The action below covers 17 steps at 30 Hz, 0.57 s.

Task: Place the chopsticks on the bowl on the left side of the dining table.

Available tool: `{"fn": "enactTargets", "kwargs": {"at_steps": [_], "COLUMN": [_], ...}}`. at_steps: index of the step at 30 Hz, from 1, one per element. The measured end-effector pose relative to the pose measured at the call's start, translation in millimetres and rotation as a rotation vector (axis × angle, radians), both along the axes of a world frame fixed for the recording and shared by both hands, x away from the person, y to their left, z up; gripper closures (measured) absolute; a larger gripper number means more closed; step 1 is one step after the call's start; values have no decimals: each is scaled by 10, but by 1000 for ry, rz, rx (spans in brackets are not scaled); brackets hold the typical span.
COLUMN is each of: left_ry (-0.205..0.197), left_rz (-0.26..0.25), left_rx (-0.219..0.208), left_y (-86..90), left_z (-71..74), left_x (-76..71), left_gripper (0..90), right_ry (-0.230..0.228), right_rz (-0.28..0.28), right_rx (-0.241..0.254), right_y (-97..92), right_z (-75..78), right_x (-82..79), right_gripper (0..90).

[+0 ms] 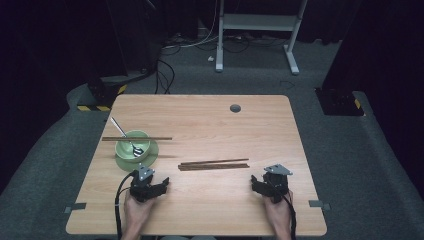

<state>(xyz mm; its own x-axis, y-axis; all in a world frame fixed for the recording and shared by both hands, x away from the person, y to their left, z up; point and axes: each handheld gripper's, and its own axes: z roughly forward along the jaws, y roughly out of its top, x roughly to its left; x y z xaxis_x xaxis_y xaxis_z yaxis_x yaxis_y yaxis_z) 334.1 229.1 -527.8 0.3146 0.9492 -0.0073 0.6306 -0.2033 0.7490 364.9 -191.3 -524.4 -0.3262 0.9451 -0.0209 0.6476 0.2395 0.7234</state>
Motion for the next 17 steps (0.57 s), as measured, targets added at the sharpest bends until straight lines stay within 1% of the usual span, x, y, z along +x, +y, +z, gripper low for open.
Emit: {"fn": "enactTargets", "kwargs": {"at_steps": [2,17], "left_ry": [0,1], "left_rz": [9,16], "left_rx": [5,3], "left_y": [-16,-21], "left_z": [-1,-1], "left_x": [-1,-2], "left_gripper": [266,264], "right_ry": [0,0], "right_rz": [0,0], "right_rx": [0,0], "right_y": [0,1], "right_z": [0,0], "right_x": [0,0], "right_gripper": [247,245]}}
